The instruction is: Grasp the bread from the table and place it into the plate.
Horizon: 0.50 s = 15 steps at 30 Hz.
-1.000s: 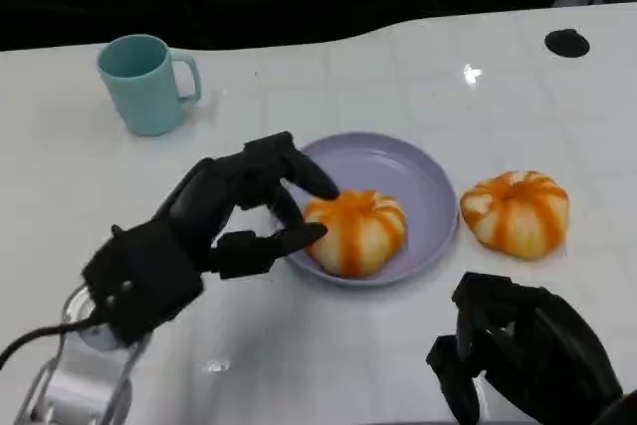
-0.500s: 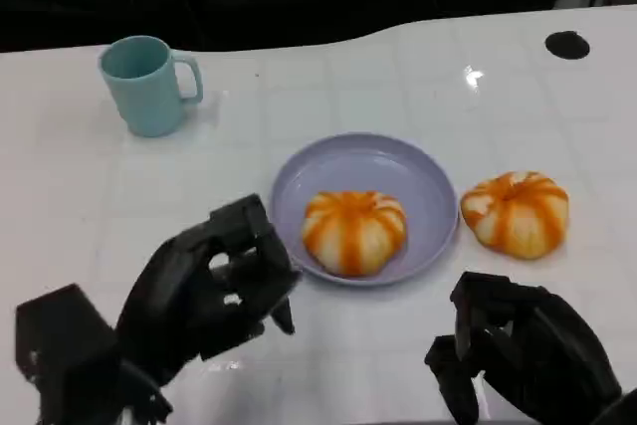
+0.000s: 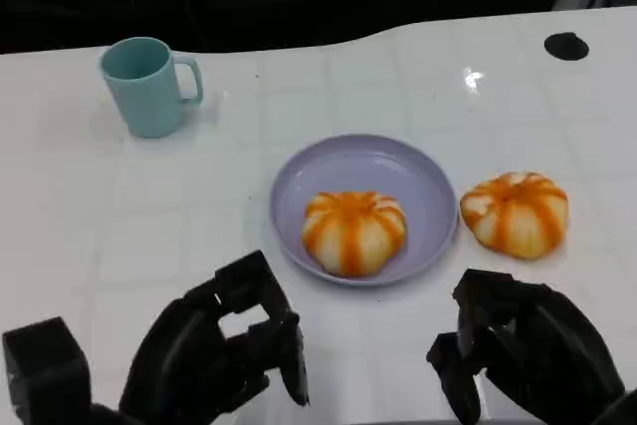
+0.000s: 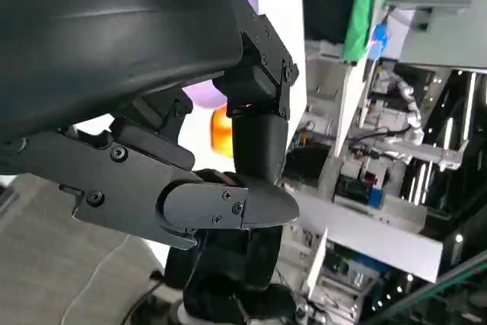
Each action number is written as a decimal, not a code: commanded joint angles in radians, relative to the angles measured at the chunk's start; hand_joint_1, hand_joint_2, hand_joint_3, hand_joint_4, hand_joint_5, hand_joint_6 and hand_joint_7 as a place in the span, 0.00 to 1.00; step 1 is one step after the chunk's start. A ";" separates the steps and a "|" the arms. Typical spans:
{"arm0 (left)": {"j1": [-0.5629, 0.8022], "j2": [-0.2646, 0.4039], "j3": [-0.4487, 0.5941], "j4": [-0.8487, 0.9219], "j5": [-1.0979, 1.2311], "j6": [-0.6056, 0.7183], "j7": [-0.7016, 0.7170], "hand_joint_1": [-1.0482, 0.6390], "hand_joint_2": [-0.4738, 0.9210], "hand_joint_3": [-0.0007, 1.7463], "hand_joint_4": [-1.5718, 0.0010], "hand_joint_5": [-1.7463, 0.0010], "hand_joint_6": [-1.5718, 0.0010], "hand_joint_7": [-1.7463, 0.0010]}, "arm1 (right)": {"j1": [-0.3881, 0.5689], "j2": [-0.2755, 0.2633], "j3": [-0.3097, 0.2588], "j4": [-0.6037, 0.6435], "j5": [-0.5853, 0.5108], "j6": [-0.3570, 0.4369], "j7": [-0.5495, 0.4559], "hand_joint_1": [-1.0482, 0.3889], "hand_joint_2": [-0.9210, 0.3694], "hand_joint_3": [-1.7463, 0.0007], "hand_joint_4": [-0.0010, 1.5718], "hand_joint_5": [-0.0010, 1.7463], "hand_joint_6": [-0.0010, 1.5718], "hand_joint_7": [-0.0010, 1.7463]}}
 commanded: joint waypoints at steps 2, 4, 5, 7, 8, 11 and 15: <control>0.011 0.001 0.025 0.031 -0.036 0.005 -0.060 0.26 1.00 0.20 0.44 0.00 0.59 0.00 | -0.010 -0.010 -0.012 0.014 0.006 -0.006 0.001 0.06 0.00 0.86 0.78 0.92 0.67 0.85; 0.009 -0.002 0.031 0.042 -0.042 0.012 -0.066 0.25 1.00 0.19 0.43 0.00 0.58 0.00 | -0.011 -0.008 -0.010 0.013 0.004 -0.006 -0.002 0.06 0.00 0.86 0.78 0.92 0.67 0.84; 0.009 -0.002 0.033 0.045 -0.042 0.014 -0.067 0.24 1.00 0.18 0.43 0.00 0.57 0.00 | -0.011 -0.007 -0.009 0.014 0.003 -0.007 -0.003 0.06 0.00 0.85 0.78 0.92 0.67 0.84; 0.010 -0.005 0.035 0.050 -0.044 0.017 -0.069 0.24 1.00 0.18 0.42 0.00 0.57 0.00 | -0.011 -0.004 -0.008 0.017 -0.001 -0.015 -0.004 0.07 0.00 0.85 0.78 0.92 0.67 0.84; 0.012 -0.008 0.036 0.053 -0.049 0.023 -0.071 0.24 1.00 0.18 0.42 0.00 0.56 0.00 | -0.011 -0.001 -0.008 0.019 -0.004 -0.021 -0.006 0.06 0.00 0.85 0.78 0.93 0.67 0.85; 0.015 -0.014 0.041 0.063 -0.060 0.027 -0.083 0.25 1.00 0.18 0.41 0.00 0.55 0.00 | -0.010 0.003 -0.007 0.017 -0.007 -0.024 -0.014 0.06 0.00 0.84 0.78 0.93 0.67 0.85; 0.009 -0.016 0.052 0.070 -0.065 0.037 -0.094 0.26 1.00 0.19 0.40 0.00 0.55 0.00 | -0.012 0.006 -0.008 0.018 -0.008 -0.028 -0.013 0.07 0.00 0.83 0.77 0.94 0.66 0.85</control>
